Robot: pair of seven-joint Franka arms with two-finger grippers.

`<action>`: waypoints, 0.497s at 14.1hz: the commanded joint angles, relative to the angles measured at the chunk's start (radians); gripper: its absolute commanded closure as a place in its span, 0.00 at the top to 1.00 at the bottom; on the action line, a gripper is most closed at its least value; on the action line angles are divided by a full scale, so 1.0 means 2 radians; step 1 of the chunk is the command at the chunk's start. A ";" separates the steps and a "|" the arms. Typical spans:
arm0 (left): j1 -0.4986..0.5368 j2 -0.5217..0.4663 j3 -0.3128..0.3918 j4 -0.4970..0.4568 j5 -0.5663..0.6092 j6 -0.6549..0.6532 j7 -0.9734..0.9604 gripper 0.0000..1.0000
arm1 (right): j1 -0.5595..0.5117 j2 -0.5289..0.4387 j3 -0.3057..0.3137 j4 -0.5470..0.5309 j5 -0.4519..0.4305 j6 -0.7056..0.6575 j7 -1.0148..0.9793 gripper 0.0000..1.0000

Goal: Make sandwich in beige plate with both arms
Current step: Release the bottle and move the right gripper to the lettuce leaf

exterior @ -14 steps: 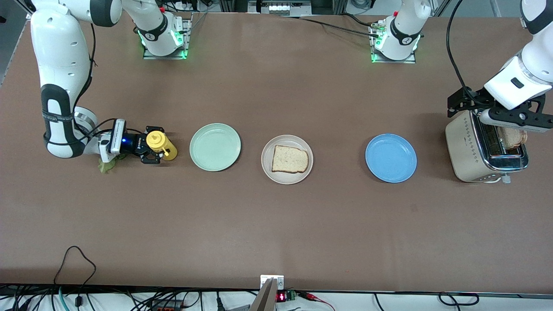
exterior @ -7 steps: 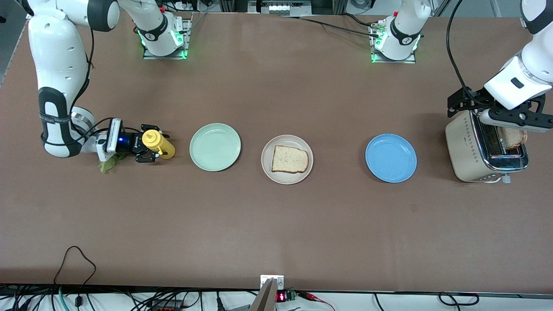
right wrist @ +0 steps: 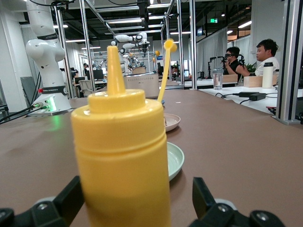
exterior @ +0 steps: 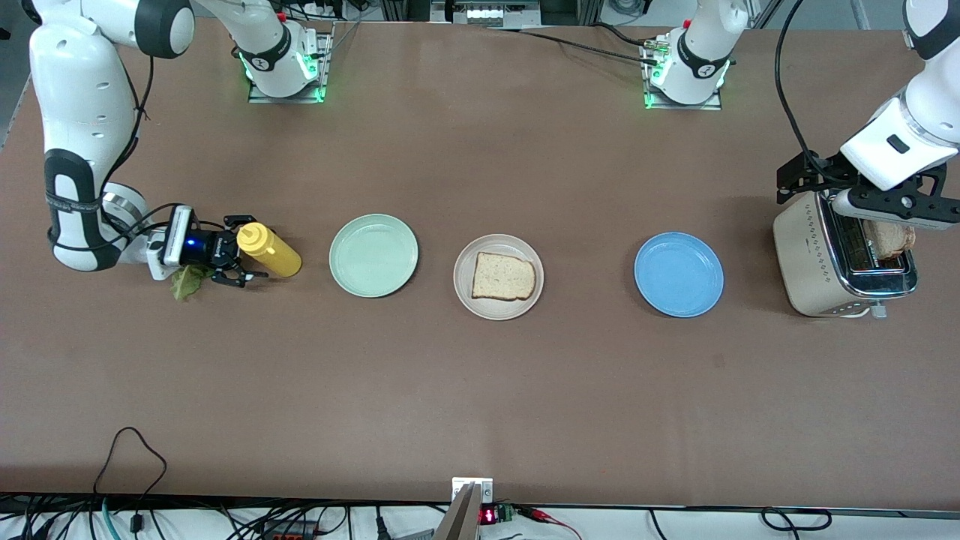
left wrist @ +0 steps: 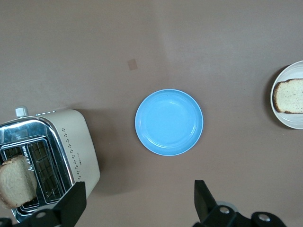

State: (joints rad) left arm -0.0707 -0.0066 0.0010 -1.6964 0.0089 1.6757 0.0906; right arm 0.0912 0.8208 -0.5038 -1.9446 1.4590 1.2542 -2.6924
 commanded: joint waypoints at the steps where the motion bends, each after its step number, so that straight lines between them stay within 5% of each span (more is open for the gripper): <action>1: -0.004 -0.005 0.001 0.003 0.010 -0.009 -0.005 1.00 | -0.026 -0.005 -0.005 0.010 -0.037 -0.012 0.038 1.00; 5: -0.004 -0.006 0.001 0.003 0.010 -0.009 -0.005 1.00 | -0.010 -0.015 -0.053 0.020 -0.070 -0.007 0.106 1.00; 7: -0.004 -0.006 0.001 0.003 0.010 -0.009 -0.005 1.00 | 0.029 -0.018 -0.104 0.020 -0.077 -0.006 0.146 1.00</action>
State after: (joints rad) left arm -0.0707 -0.0066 0.0010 -1.6964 0.0089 1.6756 0.0906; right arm 0.0716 0.8103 -0.6263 -1.9018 1.3334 1.2453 -2.4843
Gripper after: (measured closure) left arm 0.000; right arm 0.000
